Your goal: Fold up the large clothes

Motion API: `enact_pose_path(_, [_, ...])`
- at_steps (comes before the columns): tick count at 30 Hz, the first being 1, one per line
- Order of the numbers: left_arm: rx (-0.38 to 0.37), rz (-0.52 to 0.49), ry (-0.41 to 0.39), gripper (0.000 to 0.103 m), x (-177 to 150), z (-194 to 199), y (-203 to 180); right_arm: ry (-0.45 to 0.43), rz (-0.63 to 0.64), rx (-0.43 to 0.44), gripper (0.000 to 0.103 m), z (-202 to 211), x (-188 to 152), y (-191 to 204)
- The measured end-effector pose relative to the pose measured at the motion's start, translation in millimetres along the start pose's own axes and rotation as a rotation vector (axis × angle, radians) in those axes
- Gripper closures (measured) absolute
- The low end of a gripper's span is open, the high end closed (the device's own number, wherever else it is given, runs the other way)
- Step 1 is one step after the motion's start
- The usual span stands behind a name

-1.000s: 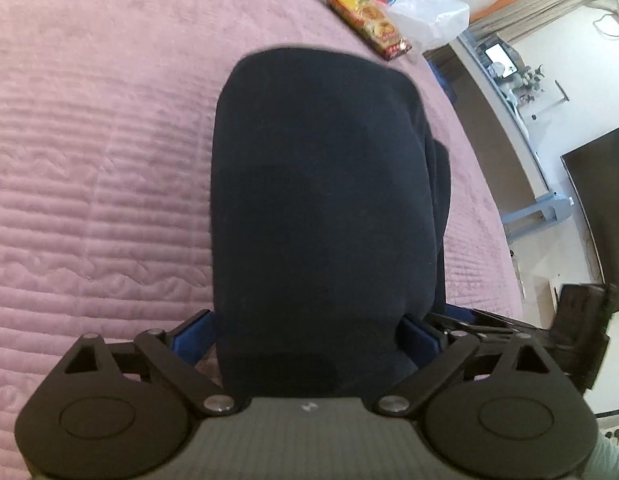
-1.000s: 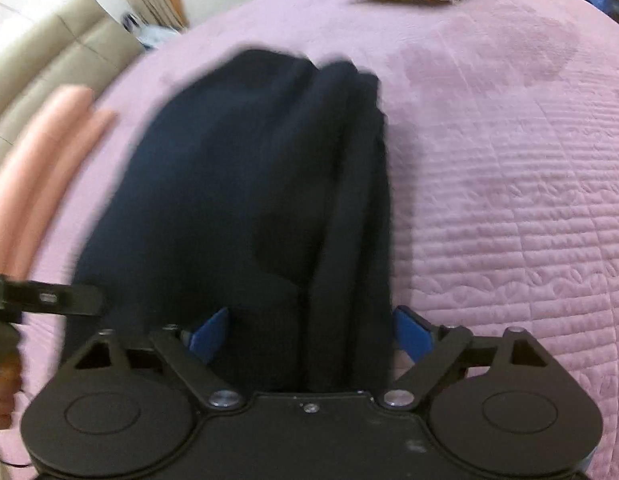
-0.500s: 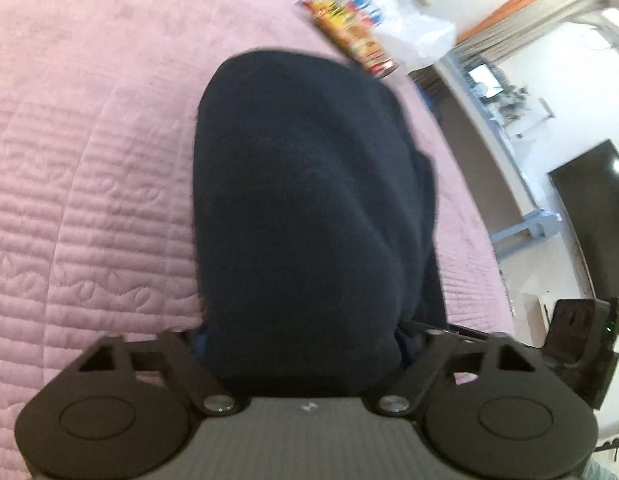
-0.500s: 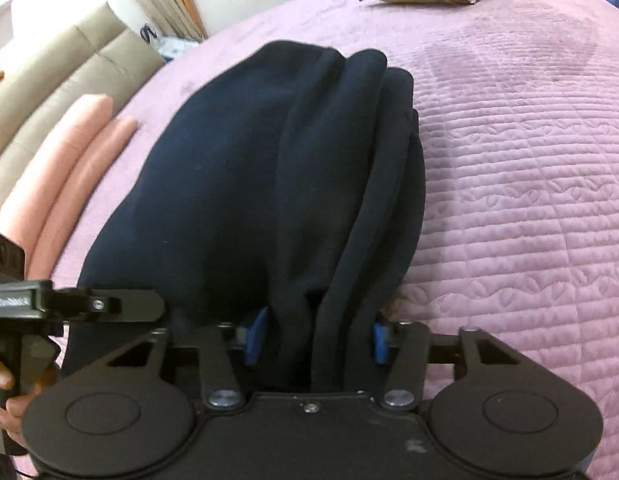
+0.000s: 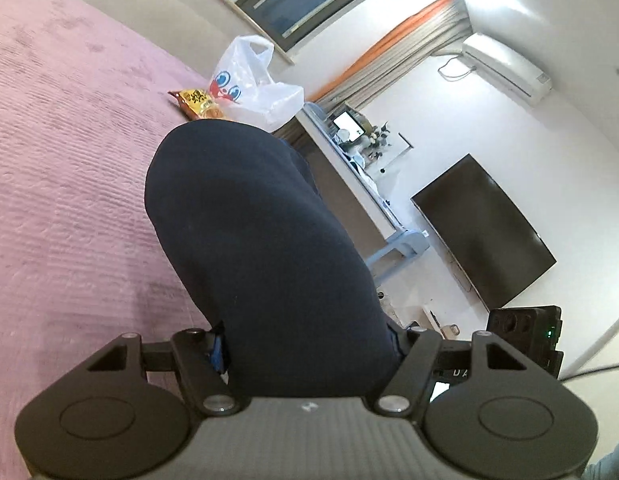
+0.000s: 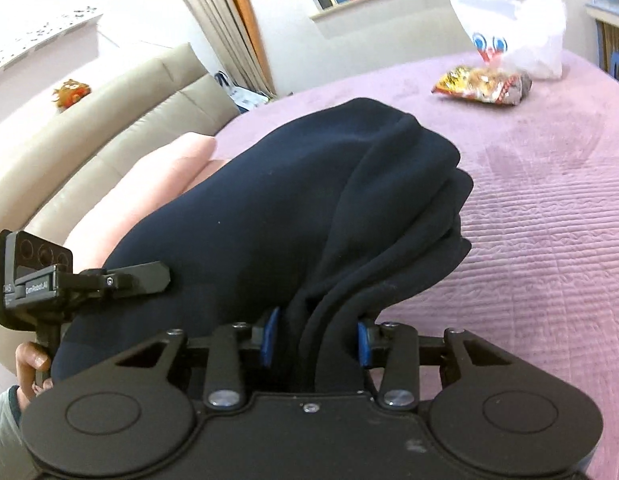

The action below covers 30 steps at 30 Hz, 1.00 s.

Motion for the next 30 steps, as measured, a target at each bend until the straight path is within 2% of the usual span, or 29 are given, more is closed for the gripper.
enact_pose_path(4, [0.037,0.045,-0.022,0.033,-43,36,-2,0.044,0.032,0.002,0.055,-3,-23,24])
enact_pose_path(8, [0.098,0.100,-0.025,0.033,-95,47,29,0.111,0.063,0.001,0.055,-29,-65,26])
enact_pose_path(11, [0.203,0.143,0.054,0.031,-134,34,64,0.184,0.045,0.002,0.057,-59,-102,18])
enact_pose_path(12, [0.286,0.145,0.107,0.030,-145,28,74,0.209,0.054,-0.020,0.057,-70,-112,16])
enact_pose_path(13, [0.341,0.146,0.136,0.023,-152,27,82,0.234,0.075,-0.064,0.057,-78,-124,14])
enact_pose_path(14, [0.362,0.162,0.124,0.021,-158,31,86,0.241,0.092,-0.094,0.057,-80,-134,12])
enact_pose_path(15, [0.342,0.186,0.085,0.021,-162,42,86,0.222,0.086,-0.088,0.057,-74,-140,12])
enact_pose_path(16, [0.343,0.190,0.064,0.023,-165,50,83,0.204,0.062,-0.076,0.055,-67,-144,10])
enact_pose_path(19, [0.418,0.138,0.021,0.027,-174,78,63,0.149,0.011,-0.089,0.051,-38,-152,5])
enact_pose_path(21, [0.465,0.141,0.017,0.028,-183,95,45,0.123,0.016,-0.097,0.050,-16,-156,6])
enact_pose_path(24, [0.568,0.143,0.012,0.032,-192,121,18,0.114,0.041,-0.142,0.037,10,-164,16])
enact_pose_path(25, [0.584,0.132,-0.007,0.035,-195,128,7,0.109,0.044,-0.136,0.037,14,-164,21])
enact_pose_path(27, [0.572,0.106,-0.060,0.040,-192,136,-10,0.090,0.050,-0.118,0.037,15,-167,39])
enact_pose_path(28, [0.566,0.086,-0.084,0.048,-190,134,-19,0.084,0.068,-0.118,0.039,10,-168,48])
enact_pose_path(29, [0.571,0.046,-0.095,0.054,-187,128,-27,0.077,0.100,-0.135,0.045,1,-171,59])
enact_pose_path(30, [0.581,0.005,-0.093,0.057,-187,118,-34,0.073,0.140,-0.165,0.074,-8,-175,67])
Point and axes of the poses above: each gripper's, at about its wrist camera, not at the fingertips, and z roughly against the way its jaws point, y to its left, x to its top, the point moved 3 cm from there along -z, roughly the way its jaws point, and after that the axes turned 4 degrees about y, right-handed, at the moved point
